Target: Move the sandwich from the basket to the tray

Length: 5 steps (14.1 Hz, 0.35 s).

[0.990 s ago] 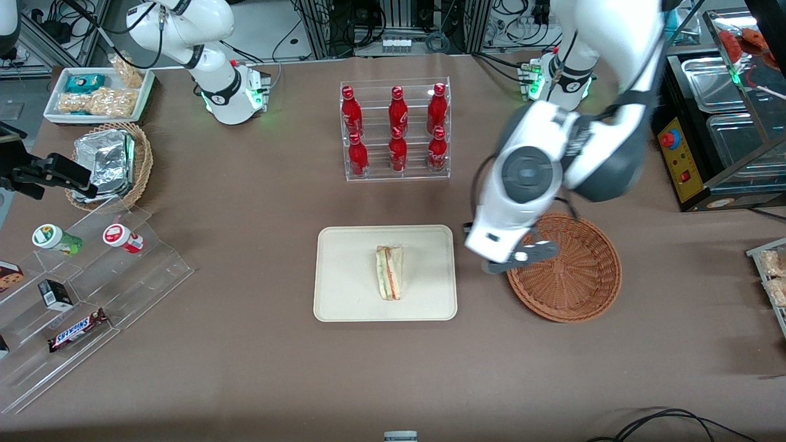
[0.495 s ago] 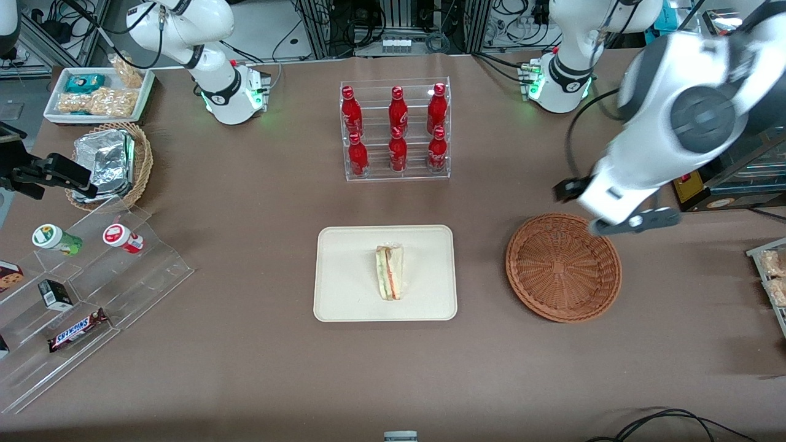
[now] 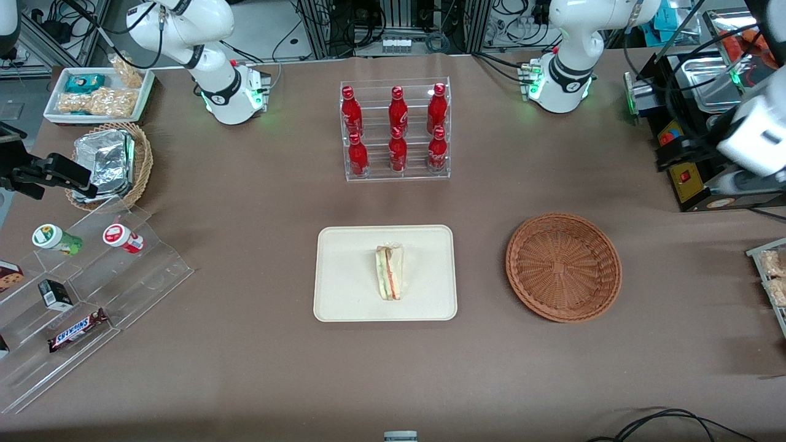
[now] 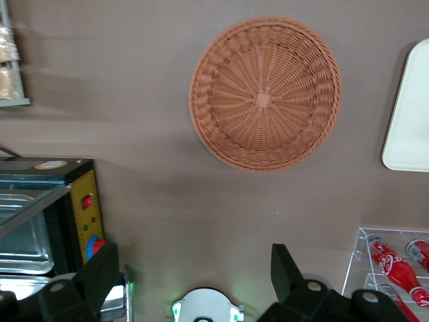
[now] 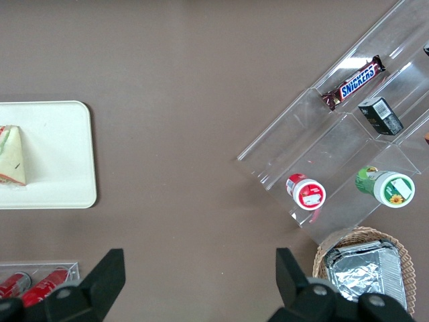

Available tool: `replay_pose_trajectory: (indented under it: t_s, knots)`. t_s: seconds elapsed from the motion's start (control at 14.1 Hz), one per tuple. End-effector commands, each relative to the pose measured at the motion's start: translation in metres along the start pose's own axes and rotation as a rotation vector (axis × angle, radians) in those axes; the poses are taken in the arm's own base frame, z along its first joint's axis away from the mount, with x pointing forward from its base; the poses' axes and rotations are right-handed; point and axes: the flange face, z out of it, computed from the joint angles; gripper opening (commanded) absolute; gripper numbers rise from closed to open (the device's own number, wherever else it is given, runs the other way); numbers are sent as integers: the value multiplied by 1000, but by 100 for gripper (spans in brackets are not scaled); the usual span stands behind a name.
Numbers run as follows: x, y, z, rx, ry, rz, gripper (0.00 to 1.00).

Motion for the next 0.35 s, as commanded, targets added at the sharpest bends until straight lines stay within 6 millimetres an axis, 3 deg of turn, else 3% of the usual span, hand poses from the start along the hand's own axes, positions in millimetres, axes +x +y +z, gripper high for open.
replay_pose_trajectory:
  t_s: [0.0, 0.28]
  knots:
    - [-12, -32, -19, -27, 49, -5, 100]
    - [-4, -57, -27, -124, 109, 8, 100]
